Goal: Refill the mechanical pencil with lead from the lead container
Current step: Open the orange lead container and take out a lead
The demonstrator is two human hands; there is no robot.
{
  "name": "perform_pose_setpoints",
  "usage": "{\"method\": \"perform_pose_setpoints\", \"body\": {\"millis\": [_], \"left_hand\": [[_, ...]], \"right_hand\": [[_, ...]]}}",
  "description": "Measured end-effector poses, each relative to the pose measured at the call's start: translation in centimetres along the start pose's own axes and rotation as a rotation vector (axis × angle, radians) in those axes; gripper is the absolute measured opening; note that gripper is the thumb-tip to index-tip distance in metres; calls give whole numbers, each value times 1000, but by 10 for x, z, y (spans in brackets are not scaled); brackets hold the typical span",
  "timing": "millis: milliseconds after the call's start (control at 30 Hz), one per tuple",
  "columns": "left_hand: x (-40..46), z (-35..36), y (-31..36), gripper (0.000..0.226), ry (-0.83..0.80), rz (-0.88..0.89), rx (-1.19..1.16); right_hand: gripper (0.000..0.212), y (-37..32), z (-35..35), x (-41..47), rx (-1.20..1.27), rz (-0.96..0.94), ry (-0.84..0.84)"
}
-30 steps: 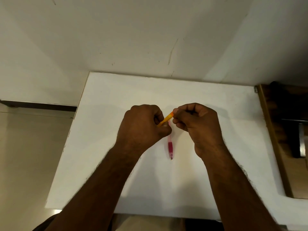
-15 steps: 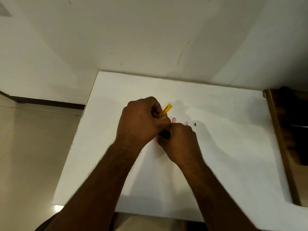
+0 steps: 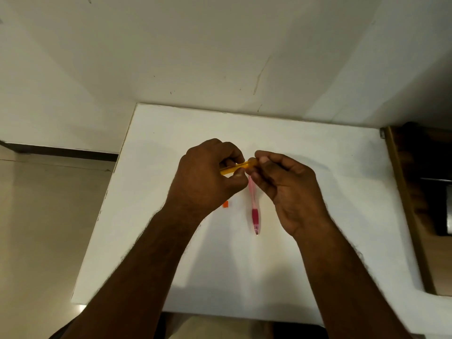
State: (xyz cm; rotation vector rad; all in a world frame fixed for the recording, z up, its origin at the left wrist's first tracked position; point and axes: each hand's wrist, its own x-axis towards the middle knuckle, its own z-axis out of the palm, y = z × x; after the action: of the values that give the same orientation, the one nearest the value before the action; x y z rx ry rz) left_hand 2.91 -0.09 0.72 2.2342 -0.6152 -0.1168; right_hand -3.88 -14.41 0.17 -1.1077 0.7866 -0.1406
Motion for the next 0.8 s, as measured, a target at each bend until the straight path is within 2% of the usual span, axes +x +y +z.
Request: {"method": "perform_pose_setpoints", "body": {"millis": [200, 333, 533, 800], "left_hand": [[1, -4, 2, 21, 2, 81, -42], [0, -4, 2, 22, 3, 79, -50], [0, -3, -5, 20, -13, 66, -13], [0, -2, -5, 17, 58, 26, -95]], "right_hand": [[16, 5, 0, -1, 164, 165, -79], [16, 4, -1, 0, 143, 139, -85], [15, 0, 1, 0, -104, -15, -21], [18, -11, -6, 2, 107, 34, -17]]}}
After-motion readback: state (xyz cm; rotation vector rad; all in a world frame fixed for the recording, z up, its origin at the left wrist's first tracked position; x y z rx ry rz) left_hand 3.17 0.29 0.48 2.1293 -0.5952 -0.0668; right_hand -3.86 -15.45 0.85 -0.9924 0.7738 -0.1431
